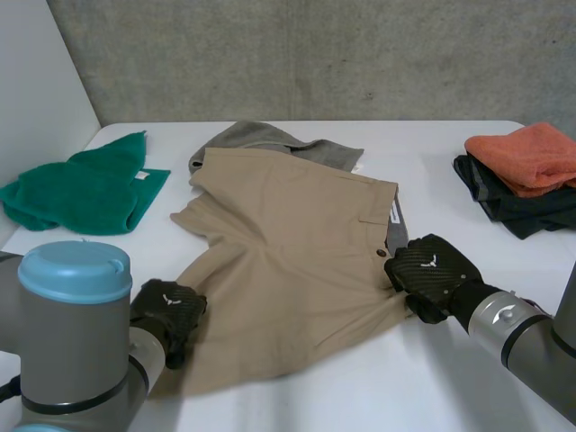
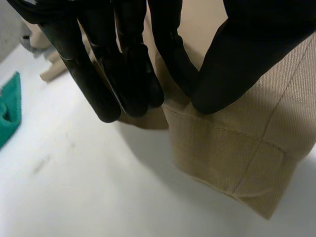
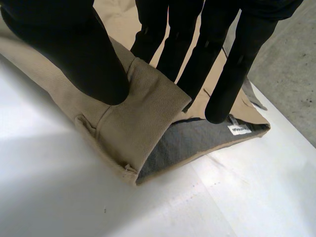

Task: Fold the laundry.

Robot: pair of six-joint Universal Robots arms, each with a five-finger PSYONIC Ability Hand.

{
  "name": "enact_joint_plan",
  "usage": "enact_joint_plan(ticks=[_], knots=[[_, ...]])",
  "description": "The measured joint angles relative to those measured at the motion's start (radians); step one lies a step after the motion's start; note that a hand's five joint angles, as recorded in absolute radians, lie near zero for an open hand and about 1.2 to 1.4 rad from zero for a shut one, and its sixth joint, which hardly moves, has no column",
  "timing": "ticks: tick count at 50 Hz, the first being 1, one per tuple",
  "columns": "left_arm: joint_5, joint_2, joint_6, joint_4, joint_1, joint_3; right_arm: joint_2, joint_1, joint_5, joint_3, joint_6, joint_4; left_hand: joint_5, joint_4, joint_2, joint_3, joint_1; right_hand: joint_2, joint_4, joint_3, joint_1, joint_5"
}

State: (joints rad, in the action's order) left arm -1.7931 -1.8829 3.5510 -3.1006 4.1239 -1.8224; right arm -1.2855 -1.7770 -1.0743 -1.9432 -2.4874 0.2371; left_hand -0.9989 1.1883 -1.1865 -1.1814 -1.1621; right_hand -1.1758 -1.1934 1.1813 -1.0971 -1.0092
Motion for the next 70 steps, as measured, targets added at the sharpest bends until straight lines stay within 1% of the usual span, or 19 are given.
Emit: enact_joint_plan(ticks=[5, 10, 15, 18, 21, 25, 28, 29, 31, 36, 41, 44, 54, 63, 66, 67, 68, 69, 70], knots=[[-0.001, 0.032, 0.050, -0.037, -0.014, -0.008, -0.035, 0.000, -0.011, 0.002, 0.056, -0.094, -0.001, 0.007, -0.008, -0.009, 0.000, 0.000, 0.000, 0.000, 0.000, 0.000], [0.039, 0.118, 0.109, -0.016, -0.016, -0.026, -0.103, 0.024, -0.012, 0.007, 0.208, -0.309, 0.020, -0.023, 0.020, 0.018, 0.019, 0.000, 0.000, 0.004, 0.000, 0.000], [0.089, 0.200, 0.129, 0.052, 0.007, -0.036, -0.156, 0.043, -0.001, 0.018, 0.271, -0.432, 0.357, -0.375, 0.378, 0.370, 0.380, 0.000, -0.001, 0.004, 0.000, 0.000], [0.112, 0.240, 0.124, 0.093, 0.032, -0.038, -0.169, 0.039, 0.002, 0.030, 0.221, -0.438, 0.438, -0.454, 0.460, 0.441, 0.441, 0.000, -0.002, 0.004, 0.000, 0.000], [0.123, 0.270, 0.110, 0.119, 0.059, -0.036, -0.166, 0.023, 0.003, 0.050, 0.082, -0.394, 0.765, -0.781, 0.772, 0.764, 0.787, 0.000, -0.004, 0.004, 0.000, -0.003], [0.121, 0.296, 0.086, 0.144, 0.086, -0.034, -0.141, -0.010, -0.007, 0.076, -0.099, -0.315, 0.802, -0.815, 0.806, 0.799, 0.797, 0.000, -0.004, 0.004, 0.000, -0.009], [0.114, 0.310, 0.070, 0.166, 0.093, -0.035, -0.117, -0.035, -0.020, 0.094, -0.185, -0.268, 0.758, -0.775, 0.764, 0.762, 0.748, 0.000, -0.004, 0.004, -0.013, -0.010], [0.110, 0.320, 0.060, 0.190, 0.090, -0.036, -0.100, -0.052, -0.033, 0.106, -0.224, -0.243, 0.656, -0.672, 0.665, 0.665, 0.629, 0.000, -0.004, 0.004, -0.013, -0.010], [0.105, 0.333, 0.046, 0.229, 0.080, -0.038, -0.078, -0.073, -0.054, 0.123, -0.260, -0.217, 0.596, -0.611, 0.612, 0.608, 0.566, 0.000, -0.004, 0.004, -0.013, -0.010], [0.105, 0.358, -0.001, 0.333, 0.042, -0.052, -0.011, -0.129, -0.134, 0.183, -0.338, -0.168, 0.571, -0.587, 0.590, 0.587, 0.557, 0.000, -0.004, 0.004, -0.013, -0.010], [0.111, 0.358, -0.043, 0.371, 0.014, -0.068, 0.041, -0.155, -0.193, 0.235, -0.401, -0.148, 0.636, -0.648, 0.641, 0.634, 0.615, 0.000, -0.004, 0.004, -0.013, -0.011], [0.108, 0.335, -0.062, 0.358, 0.006, -0.074, 0.072, -0.161, -0.224, 0.268, -0.445, -0.136, 0.745, -0.758, 0.746, 0.741, 0.728, 0.000, -0.004, 0.004, -0.013, -0.011], [0.043, 0.172, -0.065, 0.249, 0.006, -0.044, 0.094, -0.150, -0.297, 0.299, -0.497, -0.091, 0.765, -0.779, 0.766, 0.755, 0.733, 0.000, -0.004, 0.004, -0.013, -0.011], [0.003, 0.064, -0.061, 0.174, -0.013, 0.002, 0.086, -0.134, -0.319, 0.293, -0.498, -0.072, 0.753, -0.767, 0.757, 0.747, 0.722, 0.000, -0.004, 0.004, -0.013, -0.011], [-0.006, 0.023, -0.064, 0.129, -0.031, 0.022, 0.083, -0.129, -0.319, 0.290, -0.497, -0.071, 0.512, -0.527, 0.511, 0.522, 0.469, 0.000, -0.004, 0.004, -0.013, -0.011], [-0.009, 0.010, -0.064, 0.106, -0.038, 0.027, 0.082, -0.128, -0.319, 0.289, -0.496, -0.071, 0.317, -0.329, 0.309, 0.325, 0.284, 0.000, -0.004, 0.004, -0.013, -0.011], [-0.011, 0.003, -0.064, 0.087, -0.042, 0.029, 0.080, -0.126, -0.318, 0.288, -0.494, -0.072, 0.317, -0.329, 0.309, 0.325, 0.284, 0.000, -0.004, 0.004, -0.013, -0.011], [-0.013, -0.004, -0.063, 0.068, -0.045, 0.031, 0.077, -0.125, -0.317, 0.286, -0.492, -0.074, 0.075, -0.082, 0.072, 0.081, 0.064, 0.000, -0.004, 0.004, -0.013, -0.011], [-0.015, -0.009, -0.063, 0.047, -0.048, 0.032, 0.074, -0.124, -0.316, 0.285, -0.488, -0.076, 0.032, -0.037, 0.031, 0.037, 0.031, 0.000, -0.004, 0.004, -0.013, -0.011]])
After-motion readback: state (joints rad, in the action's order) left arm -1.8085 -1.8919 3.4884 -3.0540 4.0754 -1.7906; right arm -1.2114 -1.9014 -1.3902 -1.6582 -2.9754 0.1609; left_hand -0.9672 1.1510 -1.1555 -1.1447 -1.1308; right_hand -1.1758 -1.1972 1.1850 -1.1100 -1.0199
